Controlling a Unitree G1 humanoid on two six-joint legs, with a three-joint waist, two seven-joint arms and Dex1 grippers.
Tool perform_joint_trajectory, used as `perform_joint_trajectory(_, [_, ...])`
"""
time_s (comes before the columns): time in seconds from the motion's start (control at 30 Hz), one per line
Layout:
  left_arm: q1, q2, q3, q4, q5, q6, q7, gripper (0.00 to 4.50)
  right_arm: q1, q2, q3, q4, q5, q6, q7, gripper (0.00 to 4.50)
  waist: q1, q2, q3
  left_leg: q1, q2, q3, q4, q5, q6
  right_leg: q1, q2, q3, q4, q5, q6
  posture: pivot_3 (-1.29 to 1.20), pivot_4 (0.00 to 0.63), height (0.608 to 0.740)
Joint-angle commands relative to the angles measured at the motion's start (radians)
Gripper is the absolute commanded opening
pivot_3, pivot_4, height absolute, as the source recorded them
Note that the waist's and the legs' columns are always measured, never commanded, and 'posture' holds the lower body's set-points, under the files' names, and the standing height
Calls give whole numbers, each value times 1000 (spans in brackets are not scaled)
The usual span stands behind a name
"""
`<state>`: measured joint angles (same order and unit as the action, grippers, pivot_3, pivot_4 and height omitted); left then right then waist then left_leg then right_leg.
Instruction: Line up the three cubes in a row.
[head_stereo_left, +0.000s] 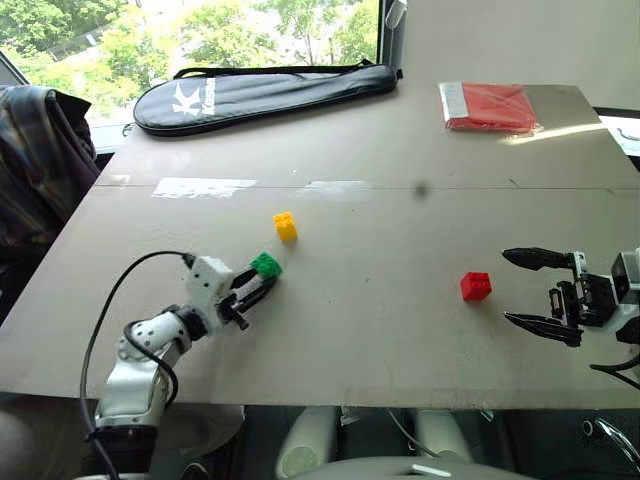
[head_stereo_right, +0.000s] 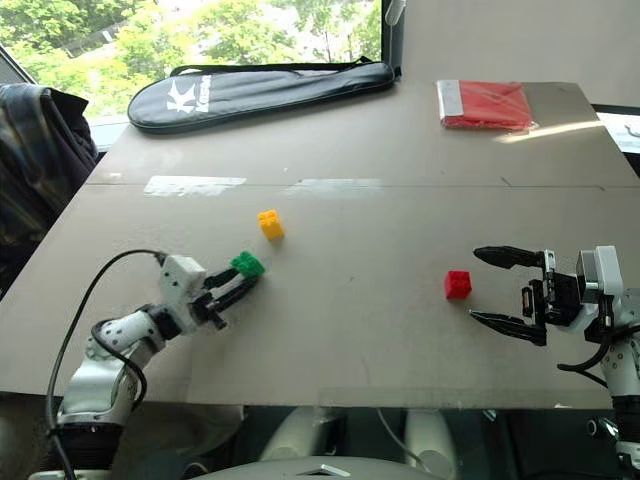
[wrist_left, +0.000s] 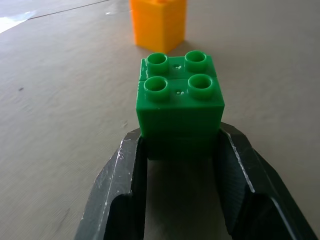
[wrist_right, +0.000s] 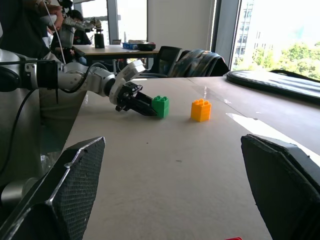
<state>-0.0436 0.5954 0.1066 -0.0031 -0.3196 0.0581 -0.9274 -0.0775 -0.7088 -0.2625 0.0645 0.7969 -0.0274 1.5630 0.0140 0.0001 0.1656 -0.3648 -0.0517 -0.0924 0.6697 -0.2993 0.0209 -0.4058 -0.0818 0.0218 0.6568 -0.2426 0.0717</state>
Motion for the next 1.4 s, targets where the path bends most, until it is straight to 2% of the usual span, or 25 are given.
perform_joint_trajectory(0.03, [-121, 37, -123, 13, -19, -35, -225, 1265, 10, -18, -45, 4, 11, -1, 51, 4500, -3, 0, 0, 0, 0, 0, 0, 1, -2, 0, 0, 0, -1, 0, 0, 0, 150, 732])
perform_joint_trajectory(0.17, [-410, -57, -317, 185, 25, -18, -434, 1265, 43, -16, -55, -14, 12, 15, 39, 4500, 1, -1, 1, 0, 0, 0, 0, 1, -2, 0, 1, 0, 0, 0, 0, 0, 150, 732])
perform_joint_trajectory(0.27, [-572, -146, -411, 358, 94, -80, -503, 1265, 67, -12, -71, -20, 5, 9, 30, 4500, -1, -2, 1, -2, -1, -2, 2, 2, -2, 1, 1, -3, 0, 0, 0, 0, 150, 732])
perform_joint_trajectory(0.33, [-669, -225, -448, 485, 134, -117, -502, 1265, 95, -14, -93, -24, 3, 5, 19, 4500, -4, -3, 1, -2, -2, -2, 2, 2, -2, 1, 1, -2, 0, 0, 1, 0, 150, 732])
perform_joint_trajectory(0.47, [-752, -312, -468, 630, 174, -173, -507, 1265, 141, -17, -127, -40, -6, 5, -6, 4500, -24, -5, 3, -2, -2, -1, 1, 1, -2, 0, 2, -2, -2, 0, 1, 0, 150, 732])
perform_joint_trajectory(0.6, [-782, -369, -474, 699, 204, -219, -499, 1265, 190, -7, -153, -63, -31, -25, -18, 4500, -29, -7, 4, -3, -1, -2, 1, 1, -2, 0, 2, -2, -1, 0, 1, 0, 150, 732])
perform_joint_trajectory(0.87, [-775, -396, -467, 759, 277, -266, -415, 1265, 206, 3, -161, -80, -33, -32, -36, 4500, -27, -7, 4, -2, -1, -1, 2, -1, 2, 0, 2, -1, 1, 0, 1, 0, 150, 732])
perform_joint_trajectory(1.4, [-700, -403, -477, 665, 316, -210, -327, 1265, 188, 14, -150, -45, -56, -50, -32, 4500, -22, -7, 4, -2, -2, -2, 2, 2, -2, 0, 2, -2, 1, 0, 2, 0, 150, 732])
